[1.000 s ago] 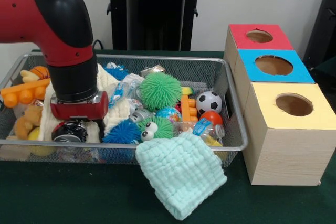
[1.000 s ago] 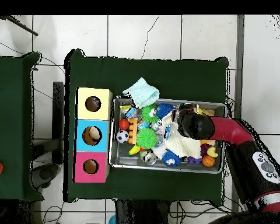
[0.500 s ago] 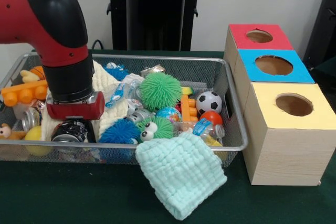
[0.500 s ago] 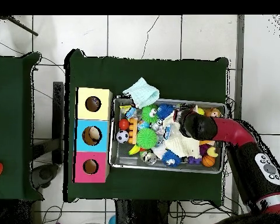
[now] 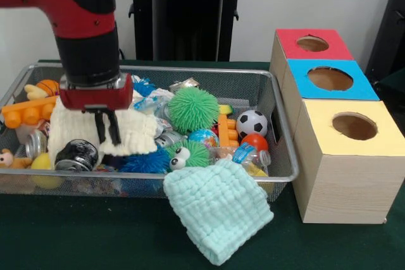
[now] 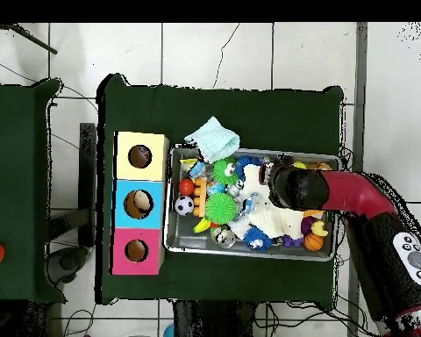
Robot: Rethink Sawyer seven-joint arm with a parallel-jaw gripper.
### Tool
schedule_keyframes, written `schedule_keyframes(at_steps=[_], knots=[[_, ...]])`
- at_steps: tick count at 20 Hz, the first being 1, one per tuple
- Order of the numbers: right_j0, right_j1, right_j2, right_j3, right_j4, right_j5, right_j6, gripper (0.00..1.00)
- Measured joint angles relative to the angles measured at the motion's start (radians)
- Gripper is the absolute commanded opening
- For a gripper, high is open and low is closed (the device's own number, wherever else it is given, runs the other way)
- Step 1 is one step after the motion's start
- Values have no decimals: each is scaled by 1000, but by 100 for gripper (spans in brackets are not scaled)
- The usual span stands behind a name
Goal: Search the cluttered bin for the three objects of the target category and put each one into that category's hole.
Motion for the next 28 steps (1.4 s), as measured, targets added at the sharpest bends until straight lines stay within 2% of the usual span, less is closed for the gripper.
schedule_keyframes(at_steps=[3, 7, 12, 15, 21, 28], knots=[[16, -54, 0, 14, 27, 56, 0, 0], [49, -176, 0, 37, 101, 189, 0, 0], [75, -258, 0, 41, 154, 261, 0, 0], [99, -297, 0, 41, 182, 269, 0, 0], [148, -325, -4, 41, 222, 269, 0, 0], [249, -335, -41, 41, 272, 269, 0, 0]])
